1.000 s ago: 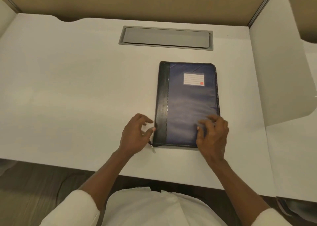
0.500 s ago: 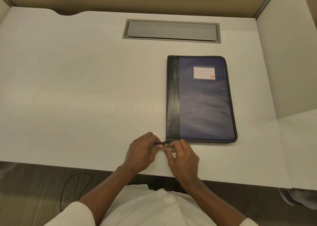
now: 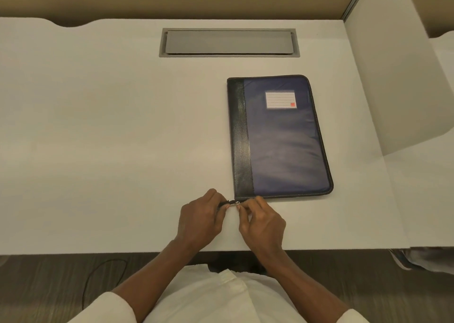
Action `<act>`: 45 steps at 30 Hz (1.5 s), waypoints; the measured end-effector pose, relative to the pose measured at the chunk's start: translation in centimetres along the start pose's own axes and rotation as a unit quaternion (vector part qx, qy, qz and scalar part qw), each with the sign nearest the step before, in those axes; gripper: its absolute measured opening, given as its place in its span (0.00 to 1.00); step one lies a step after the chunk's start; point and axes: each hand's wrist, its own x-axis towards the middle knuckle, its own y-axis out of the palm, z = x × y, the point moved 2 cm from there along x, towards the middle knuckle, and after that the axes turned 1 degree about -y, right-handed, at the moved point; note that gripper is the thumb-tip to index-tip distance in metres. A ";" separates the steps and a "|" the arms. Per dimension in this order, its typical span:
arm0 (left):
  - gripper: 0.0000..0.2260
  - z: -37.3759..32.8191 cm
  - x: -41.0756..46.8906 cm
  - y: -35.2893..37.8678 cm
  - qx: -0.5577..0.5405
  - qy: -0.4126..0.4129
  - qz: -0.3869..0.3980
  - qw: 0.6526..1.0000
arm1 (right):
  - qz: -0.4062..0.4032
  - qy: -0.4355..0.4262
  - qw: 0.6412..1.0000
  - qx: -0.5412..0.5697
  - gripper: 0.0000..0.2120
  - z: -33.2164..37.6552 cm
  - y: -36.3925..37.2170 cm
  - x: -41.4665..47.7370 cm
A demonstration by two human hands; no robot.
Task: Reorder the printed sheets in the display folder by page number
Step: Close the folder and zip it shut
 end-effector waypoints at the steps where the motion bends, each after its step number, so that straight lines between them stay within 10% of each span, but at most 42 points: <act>1: 0.09 0.0 0.0 0.1 0.001 -0.004 0.002 1.000 | -0.003 0.019 1.000 -0.001 0.13 -0.1 -0.4 0.3; 17: 0.09 -1.0 -0.1 0.2 0.005 -0.069 -0.006 0.998 | -0.072 0.178 0.981 0.011 0.08 -7.5 -6.2 1.8; 30: 0.08 -4.2 1.4 -0.9 0.092 -0.221 0.075 0.968 | -0.063 0.114 0.991 0.005 0.09 -15.1 -11.0 3.0; 37: 0.22 -10.5 5.7 -0.4 0.104 -0.184 -0.041 0.977 | -0.028 0.058 0.993 0.101 0.09 -17.5 -10.9 3.4; 45: 0.60 -13.8 8.3 7.4 0.143 -0.141 0.079 0.976 | -0.023 0.091 0.988 0.125 0.09 -17.6 -11.3 4.4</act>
